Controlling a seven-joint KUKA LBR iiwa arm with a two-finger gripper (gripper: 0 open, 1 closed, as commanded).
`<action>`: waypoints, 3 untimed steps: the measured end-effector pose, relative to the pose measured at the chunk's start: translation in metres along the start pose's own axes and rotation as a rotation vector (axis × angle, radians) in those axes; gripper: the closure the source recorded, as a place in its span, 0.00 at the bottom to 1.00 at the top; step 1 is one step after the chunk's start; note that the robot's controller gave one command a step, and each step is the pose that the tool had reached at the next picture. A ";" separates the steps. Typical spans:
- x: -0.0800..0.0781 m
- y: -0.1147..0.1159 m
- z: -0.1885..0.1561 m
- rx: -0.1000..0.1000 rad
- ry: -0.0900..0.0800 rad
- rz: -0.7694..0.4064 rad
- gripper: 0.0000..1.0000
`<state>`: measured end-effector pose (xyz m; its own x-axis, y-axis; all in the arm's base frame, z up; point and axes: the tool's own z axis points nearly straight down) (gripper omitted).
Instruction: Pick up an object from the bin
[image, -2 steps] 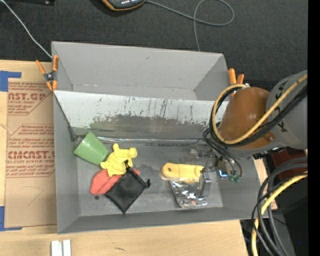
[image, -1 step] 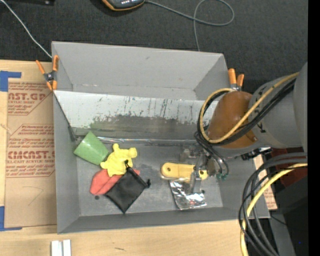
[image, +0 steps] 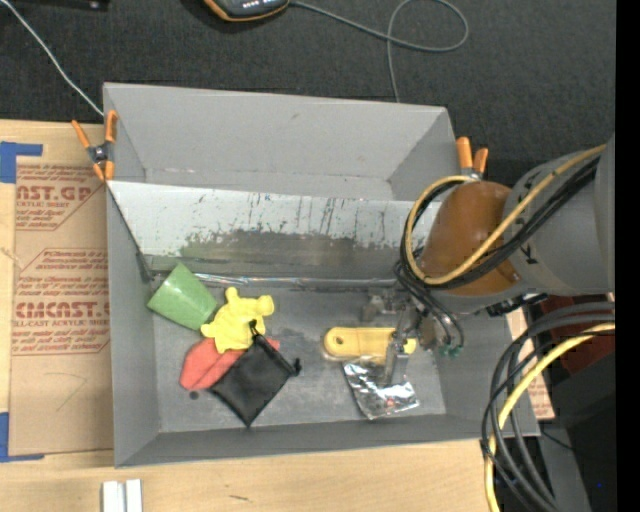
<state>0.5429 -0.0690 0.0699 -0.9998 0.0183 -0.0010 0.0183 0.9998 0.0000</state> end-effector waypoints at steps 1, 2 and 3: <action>0.002 0.009 0.000 -0.002 0.005 0.026 0.00; 0.000 0.001 0.000 0.000 0.000 0.000 0.00; 0.002 0.010 0.001 -0.003 0.005 0.025 1.00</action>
Offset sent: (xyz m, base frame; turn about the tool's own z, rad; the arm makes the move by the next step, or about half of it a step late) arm 0.0000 0.0000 0.0000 0.0000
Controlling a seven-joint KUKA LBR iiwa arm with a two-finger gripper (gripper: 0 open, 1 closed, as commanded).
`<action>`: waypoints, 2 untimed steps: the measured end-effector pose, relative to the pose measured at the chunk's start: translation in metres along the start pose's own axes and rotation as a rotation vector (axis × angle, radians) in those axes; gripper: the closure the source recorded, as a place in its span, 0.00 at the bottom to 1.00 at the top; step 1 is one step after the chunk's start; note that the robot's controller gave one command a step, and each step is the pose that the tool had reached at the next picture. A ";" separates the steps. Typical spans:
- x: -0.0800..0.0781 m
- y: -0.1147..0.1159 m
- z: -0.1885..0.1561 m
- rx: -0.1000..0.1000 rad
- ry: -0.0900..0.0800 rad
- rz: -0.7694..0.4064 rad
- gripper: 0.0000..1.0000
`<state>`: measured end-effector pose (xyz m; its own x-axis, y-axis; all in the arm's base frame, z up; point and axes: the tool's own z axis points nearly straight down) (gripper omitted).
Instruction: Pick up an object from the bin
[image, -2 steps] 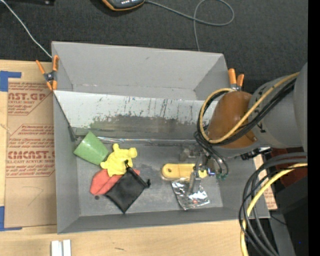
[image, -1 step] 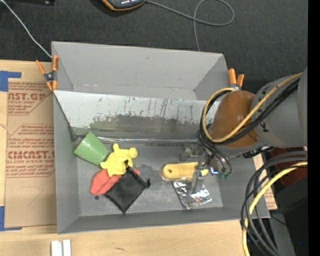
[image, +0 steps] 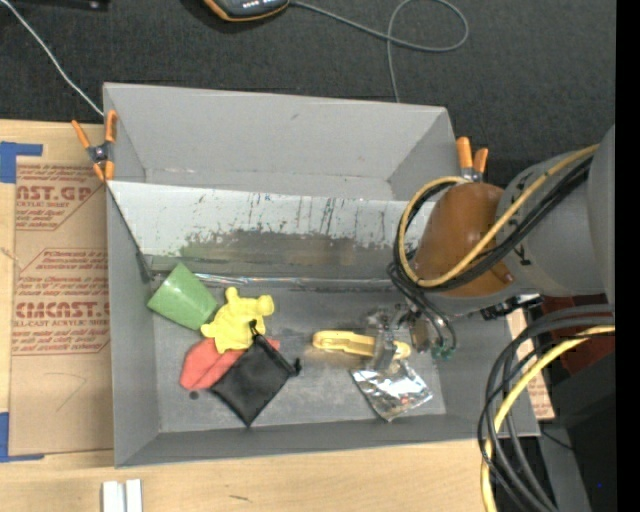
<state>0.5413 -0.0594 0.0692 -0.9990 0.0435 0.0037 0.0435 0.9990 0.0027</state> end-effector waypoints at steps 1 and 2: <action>0.000 0.000 0.000 0.000 0.000 0.000 1.00; 0.001 0.000 -0.003 0.000 0.003 0.000 1.00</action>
Offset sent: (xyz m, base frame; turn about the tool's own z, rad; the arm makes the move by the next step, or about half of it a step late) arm 0.0000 0.0000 0.1017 0.0000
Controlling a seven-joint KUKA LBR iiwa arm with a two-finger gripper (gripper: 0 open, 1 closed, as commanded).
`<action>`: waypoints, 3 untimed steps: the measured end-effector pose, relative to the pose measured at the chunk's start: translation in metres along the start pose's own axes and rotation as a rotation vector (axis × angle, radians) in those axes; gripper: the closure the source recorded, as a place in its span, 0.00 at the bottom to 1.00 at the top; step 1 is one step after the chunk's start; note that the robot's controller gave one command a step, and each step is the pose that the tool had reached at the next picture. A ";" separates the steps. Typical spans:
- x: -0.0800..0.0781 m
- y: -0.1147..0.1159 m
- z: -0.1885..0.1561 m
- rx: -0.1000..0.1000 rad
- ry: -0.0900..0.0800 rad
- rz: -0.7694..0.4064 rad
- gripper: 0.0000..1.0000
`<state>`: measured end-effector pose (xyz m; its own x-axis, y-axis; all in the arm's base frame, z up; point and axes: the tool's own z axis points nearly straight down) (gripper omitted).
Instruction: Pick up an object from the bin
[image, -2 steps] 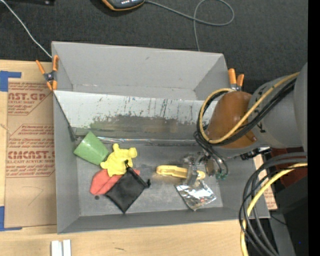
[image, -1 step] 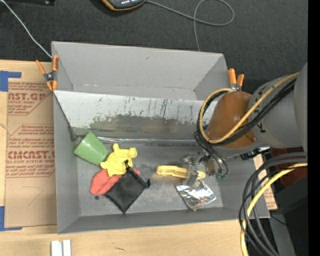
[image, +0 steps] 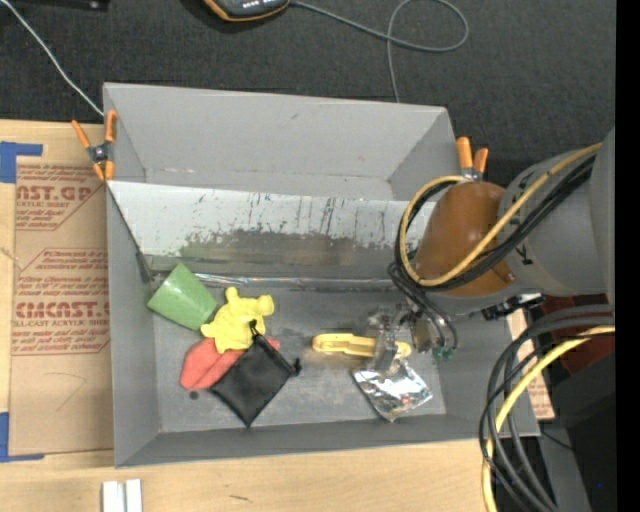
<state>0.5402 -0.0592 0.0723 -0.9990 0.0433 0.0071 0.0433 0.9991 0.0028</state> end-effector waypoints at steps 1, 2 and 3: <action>0.003 0.000 -0.020 -0.001 0.008 0.000 1.00; 0.001 0.000 -0.044 0.000 0.002 0.000 1.00; 0.000 0.000 -0.069 0.000 -0.003 0.000 1.00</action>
Offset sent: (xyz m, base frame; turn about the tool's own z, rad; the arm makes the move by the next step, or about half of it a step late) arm 0.0001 -0.0001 0.0142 0.0000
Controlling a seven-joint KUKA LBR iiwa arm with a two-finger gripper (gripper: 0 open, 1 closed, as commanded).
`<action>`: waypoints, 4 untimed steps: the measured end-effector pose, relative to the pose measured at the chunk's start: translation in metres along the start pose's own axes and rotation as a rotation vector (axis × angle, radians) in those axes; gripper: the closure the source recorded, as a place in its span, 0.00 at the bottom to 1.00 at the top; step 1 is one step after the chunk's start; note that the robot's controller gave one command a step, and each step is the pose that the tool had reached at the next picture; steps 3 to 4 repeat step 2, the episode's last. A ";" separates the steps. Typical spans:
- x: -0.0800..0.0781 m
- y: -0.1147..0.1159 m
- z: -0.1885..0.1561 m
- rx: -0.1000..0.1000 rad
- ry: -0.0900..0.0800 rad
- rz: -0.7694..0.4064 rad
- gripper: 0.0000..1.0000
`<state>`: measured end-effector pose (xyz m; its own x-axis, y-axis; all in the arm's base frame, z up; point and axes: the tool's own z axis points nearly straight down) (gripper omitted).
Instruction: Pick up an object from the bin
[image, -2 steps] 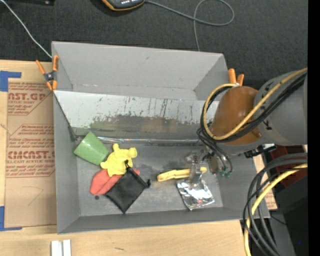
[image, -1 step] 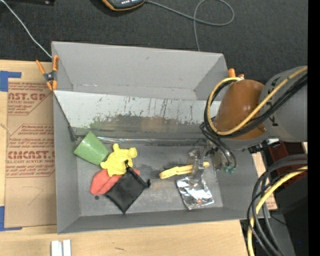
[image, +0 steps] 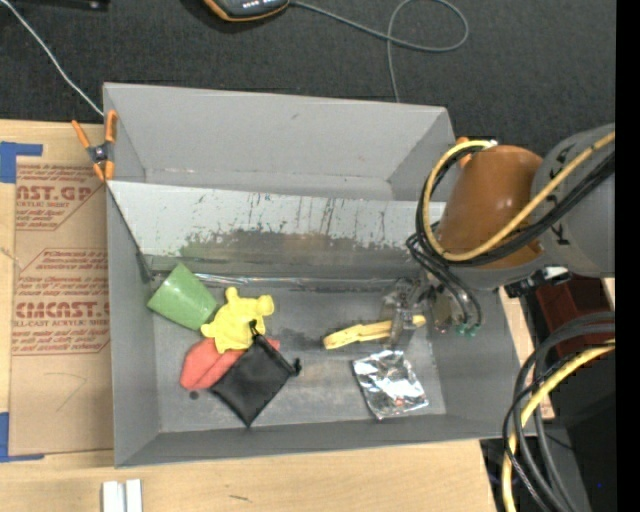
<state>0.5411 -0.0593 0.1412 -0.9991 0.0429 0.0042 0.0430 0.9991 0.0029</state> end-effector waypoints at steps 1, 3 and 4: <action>0.000 0.000 -0.014 0.000 0.000 0.000 1.00; 0.000 0.000 -0.027 0.000 0.000 0.000 1.00; 0.000 0.000 -0.027 0.000 0.000 0.000 1.00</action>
Offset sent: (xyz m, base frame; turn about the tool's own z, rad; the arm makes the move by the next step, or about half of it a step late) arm 0.0002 0.0001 0.0203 0.0000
